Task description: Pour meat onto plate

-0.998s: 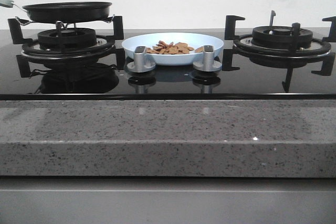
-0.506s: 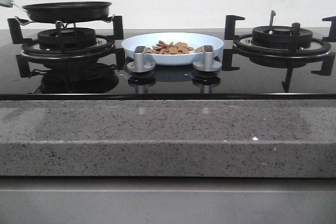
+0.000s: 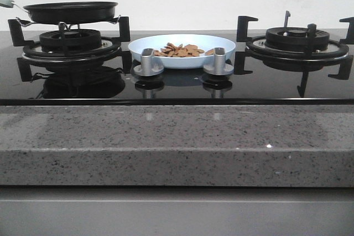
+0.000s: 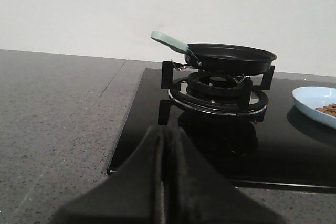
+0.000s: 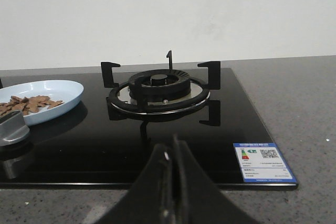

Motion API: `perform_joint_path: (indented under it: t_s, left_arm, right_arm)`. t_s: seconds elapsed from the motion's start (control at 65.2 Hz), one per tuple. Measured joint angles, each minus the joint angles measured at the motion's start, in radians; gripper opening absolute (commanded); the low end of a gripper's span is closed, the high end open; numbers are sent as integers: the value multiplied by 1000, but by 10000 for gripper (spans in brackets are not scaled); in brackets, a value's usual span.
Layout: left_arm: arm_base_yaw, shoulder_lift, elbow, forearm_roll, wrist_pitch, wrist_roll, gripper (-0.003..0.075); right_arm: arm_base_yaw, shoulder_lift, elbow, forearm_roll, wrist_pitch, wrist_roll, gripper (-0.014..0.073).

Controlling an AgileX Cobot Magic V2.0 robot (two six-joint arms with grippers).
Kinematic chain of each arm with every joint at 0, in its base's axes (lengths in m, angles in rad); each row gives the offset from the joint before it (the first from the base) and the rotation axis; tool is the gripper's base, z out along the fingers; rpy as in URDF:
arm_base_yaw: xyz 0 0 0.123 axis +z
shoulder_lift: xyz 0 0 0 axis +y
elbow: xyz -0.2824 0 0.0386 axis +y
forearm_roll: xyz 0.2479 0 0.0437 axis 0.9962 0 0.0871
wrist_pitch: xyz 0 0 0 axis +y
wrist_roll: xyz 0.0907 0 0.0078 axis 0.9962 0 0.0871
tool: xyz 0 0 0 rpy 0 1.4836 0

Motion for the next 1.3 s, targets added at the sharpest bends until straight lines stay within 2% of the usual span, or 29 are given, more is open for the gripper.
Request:
perform_joint_path:
  t_s: [0.829,1.305]
  left_arm:
    - [0,0,0,0,0,0,-20]
    - [0,0,0,0,0,0,-20]
  right_arm:
    - [0,0,0,-37,-4,26,-71]
    - [-51,0,0,-39,-14,59,-71]
